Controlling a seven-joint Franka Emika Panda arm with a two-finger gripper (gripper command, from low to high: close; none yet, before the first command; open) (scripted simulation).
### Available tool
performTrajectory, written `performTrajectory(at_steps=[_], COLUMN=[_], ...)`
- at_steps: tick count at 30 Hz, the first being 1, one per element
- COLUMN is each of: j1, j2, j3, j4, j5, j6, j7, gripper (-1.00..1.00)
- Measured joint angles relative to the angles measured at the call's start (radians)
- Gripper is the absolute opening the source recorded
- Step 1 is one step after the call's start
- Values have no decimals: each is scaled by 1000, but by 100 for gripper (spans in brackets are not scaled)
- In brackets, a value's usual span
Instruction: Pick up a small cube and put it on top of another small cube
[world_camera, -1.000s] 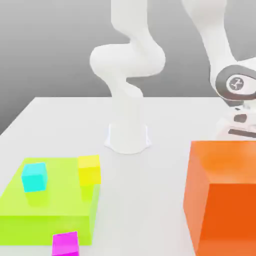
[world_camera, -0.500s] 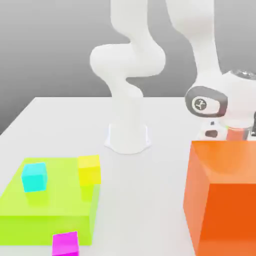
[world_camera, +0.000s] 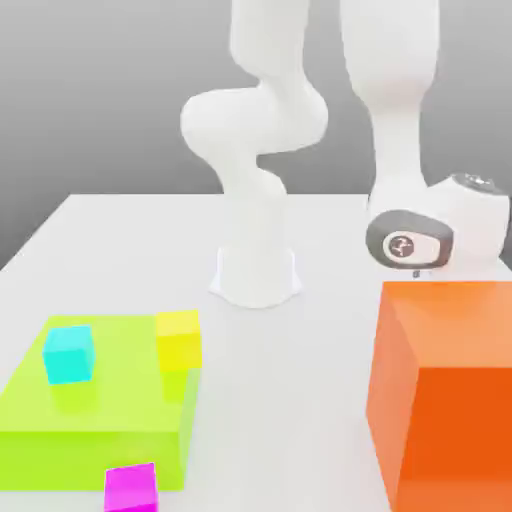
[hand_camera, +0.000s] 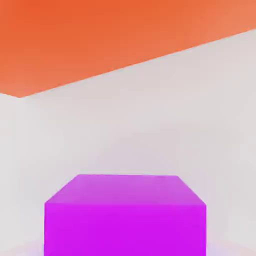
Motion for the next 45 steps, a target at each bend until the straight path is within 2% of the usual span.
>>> performTrajectory(at_steps=[5, 10, 13, 16, 20, 28, 38, 45], j1=[-127, -180, -191, -149, -71, 42, 174, 168], j2=[-99, -191, -199, -183, -157, -61, 77, 128], j3=[171, 266, 255, 263, 281, 252, 144, 51], j4=[-32, -62, -13, 34, 93, 244, 459, 566], j5=[201, 386, 389, 305, 144, -185, -548, -675], j6=[-53, -103, -124, -152, -208, -326, -503, -584], j7=[-150, -287, -290, -295, -325, -396, -535, -609], gripper=[-100, -100, -100, -100, -100, -100, -100, -100])
